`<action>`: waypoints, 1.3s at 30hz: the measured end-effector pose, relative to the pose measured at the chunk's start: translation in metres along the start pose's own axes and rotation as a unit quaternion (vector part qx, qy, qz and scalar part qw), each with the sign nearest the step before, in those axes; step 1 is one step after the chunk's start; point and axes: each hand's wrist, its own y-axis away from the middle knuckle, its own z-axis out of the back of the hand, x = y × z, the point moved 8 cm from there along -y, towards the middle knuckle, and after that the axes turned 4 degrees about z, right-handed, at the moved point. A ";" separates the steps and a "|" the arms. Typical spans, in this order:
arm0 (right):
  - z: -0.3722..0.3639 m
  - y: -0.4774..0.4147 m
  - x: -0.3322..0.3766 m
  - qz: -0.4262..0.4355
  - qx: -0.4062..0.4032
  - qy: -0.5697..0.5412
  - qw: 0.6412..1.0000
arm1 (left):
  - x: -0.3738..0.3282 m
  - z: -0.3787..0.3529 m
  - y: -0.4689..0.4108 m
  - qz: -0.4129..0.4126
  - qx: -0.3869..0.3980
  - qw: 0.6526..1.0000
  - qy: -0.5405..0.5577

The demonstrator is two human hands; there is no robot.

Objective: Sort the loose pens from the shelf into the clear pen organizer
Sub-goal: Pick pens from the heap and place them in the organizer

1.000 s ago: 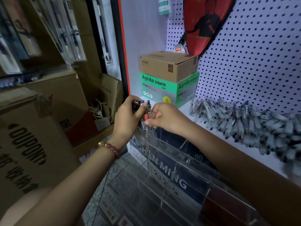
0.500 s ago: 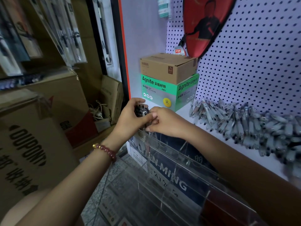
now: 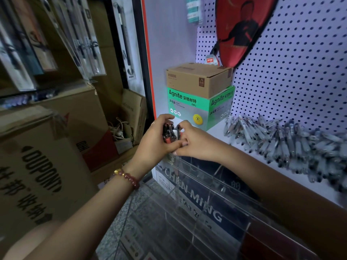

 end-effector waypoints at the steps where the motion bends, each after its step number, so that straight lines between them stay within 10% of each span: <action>1: 0.002 0.001 -0.001 -0.005 -0.003 0.011 1.000 | 0.002 0.000 0.000 0.007 0.001 1.000 -0.004; 39: -0.004 0.009 0.007 -0.015 0.005 0.135 0.991 | 0.054 -0.009 0.001 0.181 0.071 0.981 0.027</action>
